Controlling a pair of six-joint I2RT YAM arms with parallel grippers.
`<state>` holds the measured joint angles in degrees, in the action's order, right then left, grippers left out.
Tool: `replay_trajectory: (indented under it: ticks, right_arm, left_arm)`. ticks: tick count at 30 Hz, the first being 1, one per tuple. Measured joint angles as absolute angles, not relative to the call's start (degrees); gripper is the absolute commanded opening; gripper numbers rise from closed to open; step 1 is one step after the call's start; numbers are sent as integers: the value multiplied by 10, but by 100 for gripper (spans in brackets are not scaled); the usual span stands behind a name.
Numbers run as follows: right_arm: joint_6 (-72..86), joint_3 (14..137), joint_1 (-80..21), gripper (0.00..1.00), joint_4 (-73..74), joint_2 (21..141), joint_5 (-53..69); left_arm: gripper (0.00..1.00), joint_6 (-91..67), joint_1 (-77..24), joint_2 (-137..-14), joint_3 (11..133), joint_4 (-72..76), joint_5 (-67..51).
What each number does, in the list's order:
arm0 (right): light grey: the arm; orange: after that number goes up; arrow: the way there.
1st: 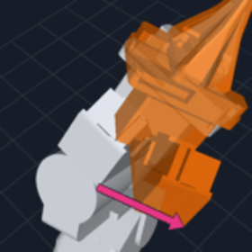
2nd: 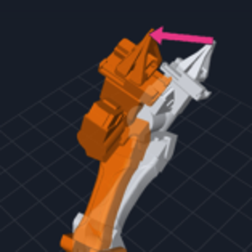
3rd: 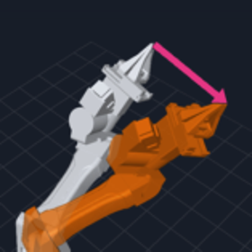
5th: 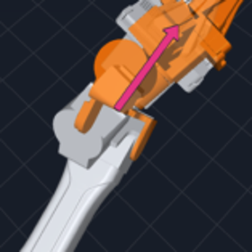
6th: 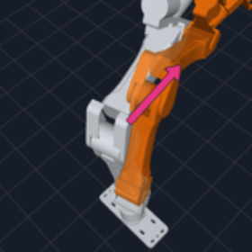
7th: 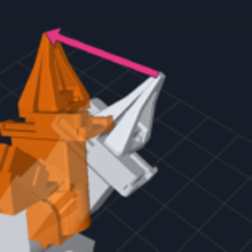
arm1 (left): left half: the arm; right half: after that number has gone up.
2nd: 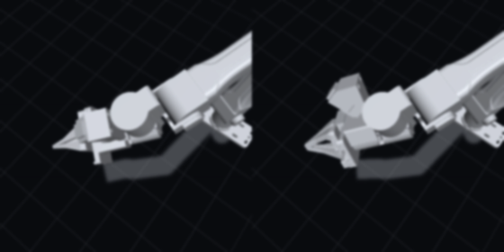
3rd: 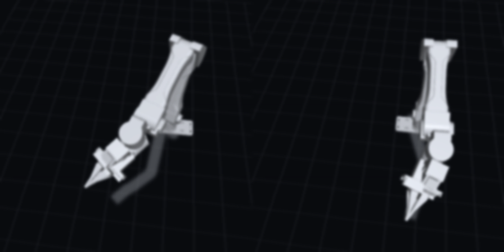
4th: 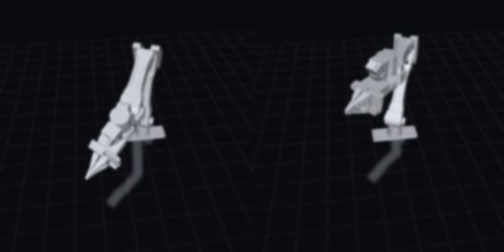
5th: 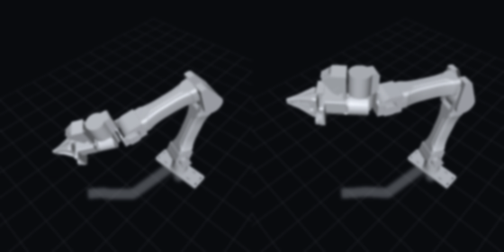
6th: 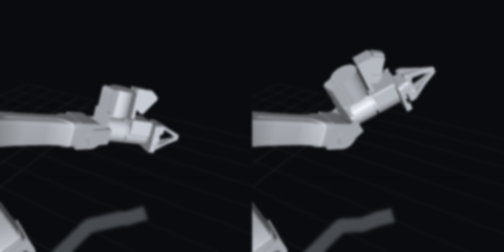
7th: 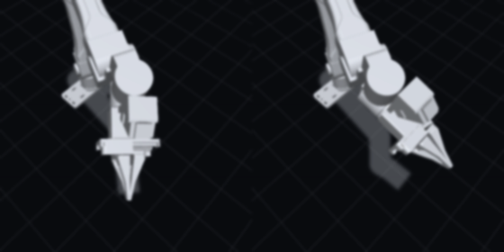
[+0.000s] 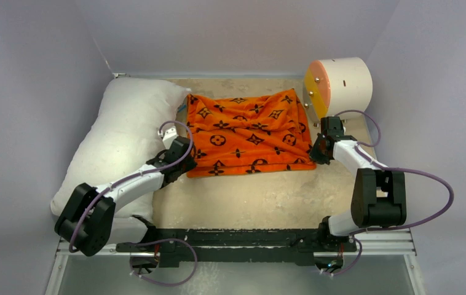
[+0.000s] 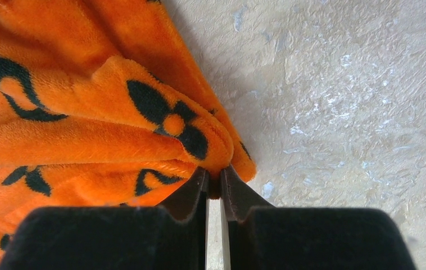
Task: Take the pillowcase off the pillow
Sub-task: Fold the pillowcase at the center of the board.
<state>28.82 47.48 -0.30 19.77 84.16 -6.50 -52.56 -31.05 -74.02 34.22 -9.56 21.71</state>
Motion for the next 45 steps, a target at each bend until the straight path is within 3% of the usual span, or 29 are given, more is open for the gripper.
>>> replay_trajectory:
  ticks: [2, 7, 21, 26, 30, 32, 33, 34, 37, 40, 45]
  right_arm:
    - [288, 475, -3, 7, 197, 842, -65]
    - [287, 475, -3, 0, 196, 842, -64]
    - [289, 498, -3, 0, 235, 767, -65]
    - [290, 505, -3, 5, 255, 741, -65]
    - [295, 505, -3, 18, 280, 721, -65]
    - [301, 505, -3, 36, 290, 709, -66]
    - [305, 505, -3, 51, 295, 703, -67]
    - [309, 505, -3, 64, 300, 699, -70]
    - [320, 505, -3, 79, 310, 692, -83]
    - [326, 505, -3, 80, 316, 692, -101]
    - [297, 529, -3, 71, 295, 698, -121]
  left_arm:
    - [0, -523, -300, -732, 347, -97, 216]
    - [0, -515, -285, -726, 352, -98, 203]
    - [0, -514, -281, -637, 387, -167, 184]
    - [0, -512, -278, -616, 389, -191, 181]
    - [0, -514, -277, -618, 367, -189, 166]
    - [0, -514, -277, -623, 353, -187, 155]
    - [0, -514, -277, -627, 346, -185, 152]
    - [5, -514, -277, -633, 339, -182, 148]
    - [34, -514, -277, -654, 322, -175, 136]
    - [53, -512, -276, -664, 319, -178, 131]
    - [59, -468, -274, -660, 378, -225, 133]
